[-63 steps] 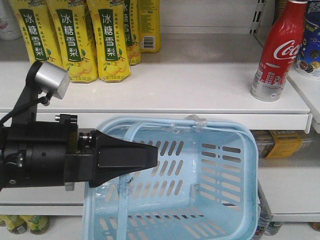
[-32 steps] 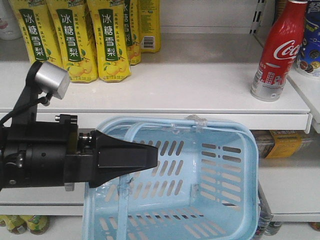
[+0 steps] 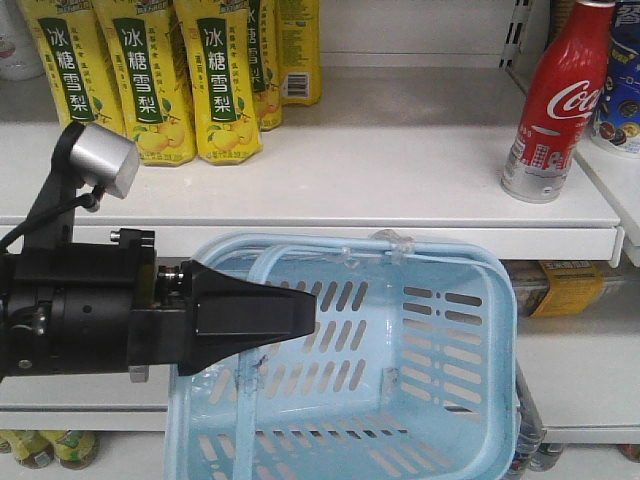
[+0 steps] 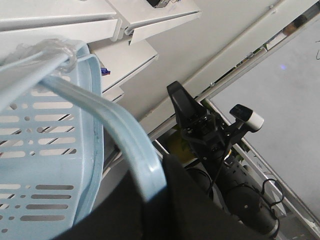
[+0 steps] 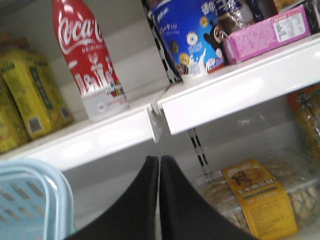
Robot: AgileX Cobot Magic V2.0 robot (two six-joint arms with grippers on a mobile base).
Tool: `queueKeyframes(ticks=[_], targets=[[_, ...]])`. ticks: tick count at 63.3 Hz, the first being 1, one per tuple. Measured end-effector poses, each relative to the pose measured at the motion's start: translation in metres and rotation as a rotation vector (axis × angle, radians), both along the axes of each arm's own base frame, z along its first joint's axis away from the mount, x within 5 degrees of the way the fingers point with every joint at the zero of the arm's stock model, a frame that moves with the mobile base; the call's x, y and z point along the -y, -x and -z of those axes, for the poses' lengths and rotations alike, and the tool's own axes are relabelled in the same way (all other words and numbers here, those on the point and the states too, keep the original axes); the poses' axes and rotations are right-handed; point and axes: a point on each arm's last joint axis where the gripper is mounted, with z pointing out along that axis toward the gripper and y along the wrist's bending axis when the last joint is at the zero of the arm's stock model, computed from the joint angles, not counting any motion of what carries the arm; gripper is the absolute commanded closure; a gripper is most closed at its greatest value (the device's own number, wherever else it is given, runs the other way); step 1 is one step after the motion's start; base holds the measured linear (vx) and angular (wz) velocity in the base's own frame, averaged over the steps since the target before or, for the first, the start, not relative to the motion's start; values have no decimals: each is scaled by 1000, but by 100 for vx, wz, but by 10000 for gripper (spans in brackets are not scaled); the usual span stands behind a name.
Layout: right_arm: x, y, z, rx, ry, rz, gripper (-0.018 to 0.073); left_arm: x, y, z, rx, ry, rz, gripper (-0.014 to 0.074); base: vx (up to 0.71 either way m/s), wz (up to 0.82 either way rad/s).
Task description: Place coke in basket with both arms
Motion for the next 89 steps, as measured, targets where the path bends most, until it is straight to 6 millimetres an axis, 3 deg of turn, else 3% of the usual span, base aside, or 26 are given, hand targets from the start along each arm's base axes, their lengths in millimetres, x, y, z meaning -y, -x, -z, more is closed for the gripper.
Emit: queueKeyframes(ticks=[19, 28, 37, 48, 52, 60, 66, 75, 89], targets=[[4, 3, -13, 78, -269, -17, 564, 0, 0, 0, -1, 0, 3, 603, 0, 0], [-3, 17, -63, 61, -91, -69, 558, 0, 0, 0, -1, 0, 3, 603, 0, 0], [-4, 29, -114, 1, 110, -41, 484, 0, 0, 0, -1, 0, 3, 603, 0, 0], [-6, 13, -135, -129, 310, -37, 227, 0, 0, 0, -1, 0, 3, 603, 0, 0], [-8, 4, -138, -129, 325, -47, 100, 0, 0, 0, -1, 0, 3, 603, 0, 0], [-8, -11, -145, -77, 298, -41, -55, 0, 0, 0, -1, 0, 3, 603, 0, 0], [-8, -24, -151, -60, 281, -29, -83, 0, 0, 0, -1, 0, 3, 603, 0, 0], [-10, -46, -160, -129, 304, -44, -54, 0, 0, 0, -1, 0, 3, 603, 0, 0], [-15, -80, -190, -193, 426, -82, -13, 0, 0, 0, -1, 0, 3, 603, 0, 0]])
